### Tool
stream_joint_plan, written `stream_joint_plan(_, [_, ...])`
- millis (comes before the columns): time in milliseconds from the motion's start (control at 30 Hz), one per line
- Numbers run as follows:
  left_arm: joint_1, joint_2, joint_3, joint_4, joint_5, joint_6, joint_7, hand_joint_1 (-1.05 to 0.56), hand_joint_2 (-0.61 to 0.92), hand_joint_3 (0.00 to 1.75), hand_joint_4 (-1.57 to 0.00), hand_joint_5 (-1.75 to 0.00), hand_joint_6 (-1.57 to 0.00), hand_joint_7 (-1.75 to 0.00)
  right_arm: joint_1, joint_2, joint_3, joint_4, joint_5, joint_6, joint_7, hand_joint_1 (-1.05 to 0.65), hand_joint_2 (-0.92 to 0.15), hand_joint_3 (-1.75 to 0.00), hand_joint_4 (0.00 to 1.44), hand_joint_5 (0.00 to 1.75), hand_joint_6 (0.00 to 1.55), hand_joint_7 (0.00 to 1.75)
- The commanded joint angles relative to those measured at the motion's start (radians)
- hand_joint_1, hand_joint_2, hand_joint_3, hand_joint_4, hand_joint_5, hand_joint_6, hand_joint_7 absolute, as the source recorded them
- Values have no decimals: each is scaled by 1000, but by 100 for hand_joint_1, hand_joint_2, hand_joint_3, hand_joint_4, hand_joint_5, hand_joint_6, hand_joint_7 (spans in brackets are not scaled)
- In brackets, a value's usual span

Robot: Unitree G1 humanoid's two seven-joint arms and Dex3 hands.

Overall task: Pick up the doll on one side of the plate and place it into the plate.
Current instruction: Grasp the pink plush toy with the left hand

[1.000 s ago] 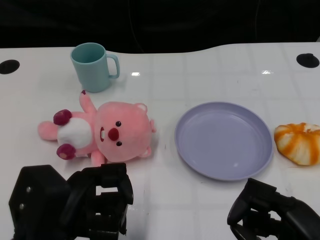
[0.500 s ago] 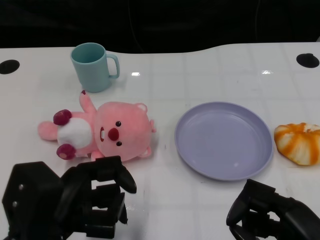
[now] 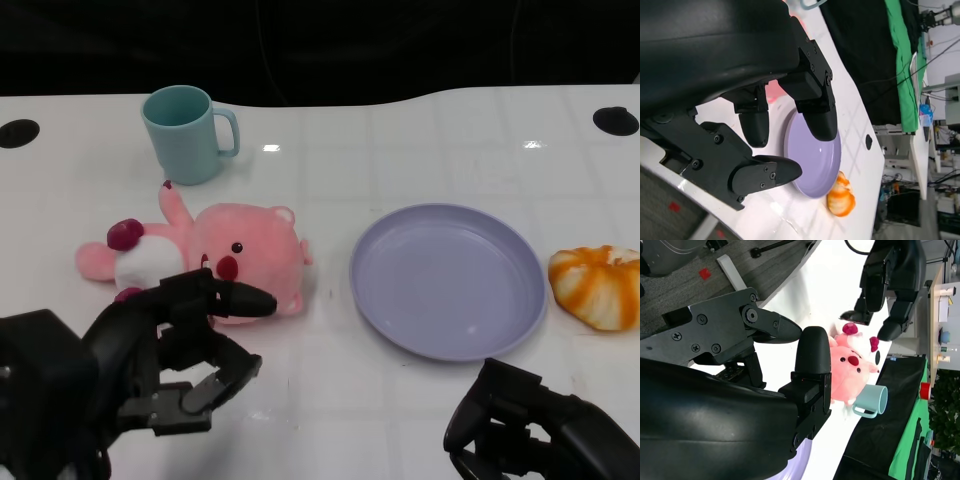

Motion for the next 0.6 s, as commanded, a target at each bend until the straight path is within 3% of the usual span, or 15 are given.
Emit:
stream_joint_plan(33, [-30,38,8,-3,69,-48,23,-39,88,19,-38,-104,-66,-36,-5,0,-1,-1,3,1,-4,-22,-83,-72,67,175,43,171])
stream_joint_plan(233, [-100,119,10,17,218,-100,29,-44,91,5,-19,-90,-52,-18,-6,0,-5,6,9,-6,-1,-20,-83,-73,67,175,43,171])
stream_joint_plan(433, [-165,215,-20,35,393,-125,22,-55,92,4,-9,-79,-42,-8,-4,-2,-4,8,4,-17,-1,-19,-83,-73,66,175,43,171])
stream_joint_plan(600, [-219,294,-58,38,522,-92,-12,-62,92,4,0,-58,-30,-1,-4,-1,-4,7,5,-15,-2,-19,-82,-74,66,175,43,171])
